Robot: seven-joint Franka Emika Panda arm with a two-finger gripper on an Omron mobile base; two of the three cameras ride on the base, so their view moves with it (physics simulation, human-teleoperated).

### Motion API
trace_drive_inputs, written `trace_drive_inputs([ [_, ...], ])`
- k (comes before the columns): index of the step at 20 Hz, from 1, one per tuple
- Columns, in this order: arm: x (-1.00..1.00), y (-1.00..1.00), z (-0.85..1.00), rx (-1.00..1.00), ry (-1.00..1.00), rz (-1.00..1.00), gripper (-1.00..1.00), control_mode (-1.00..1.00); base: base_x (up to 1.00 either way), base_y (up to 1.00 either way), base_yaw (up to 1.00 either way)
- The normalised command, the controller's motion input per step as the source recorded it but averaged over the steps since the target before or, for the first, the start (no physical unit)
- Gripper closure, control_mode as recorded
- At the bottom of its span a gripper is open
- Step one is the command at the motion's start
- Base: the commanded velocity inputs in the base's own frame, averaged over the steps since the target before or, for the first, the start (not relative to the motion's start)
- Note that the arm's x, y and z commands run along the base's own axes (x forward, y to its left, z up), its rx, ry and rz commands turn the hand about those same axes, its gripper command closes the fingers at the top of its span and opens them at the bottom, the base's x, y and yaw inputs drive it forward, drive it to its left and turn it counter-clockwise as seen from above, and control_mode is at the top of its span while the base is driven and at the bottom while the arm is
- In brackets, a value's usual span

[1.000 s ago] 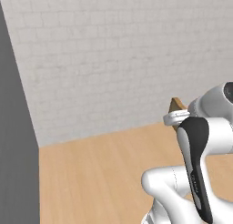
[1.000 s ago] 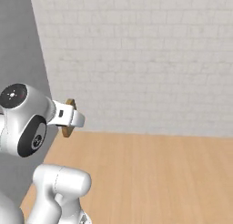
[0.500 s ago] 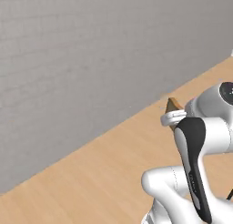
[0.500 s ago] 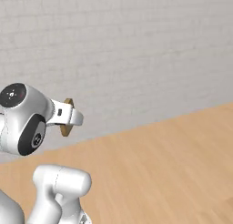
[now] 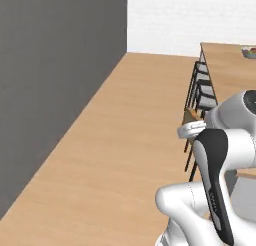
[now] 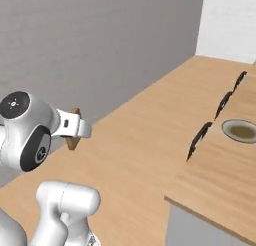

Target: Start the toaster. Once the lever pops up, take the bread to the plate on the dining counter.

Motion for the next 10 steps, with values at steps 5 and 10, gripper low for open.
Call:
trace_drive_inputs([
  [5, 0.0, 0.0, 0.0, 0.0, 0.0, 0.0, 1.0, 1.0, 0.72, 0.66, -0.73],
  [10, 0.0, 0.0, 0.0, 0.0, 0.0, 0.0, 1.0, 1.0, 0.88, 0.75, -0.67],
])
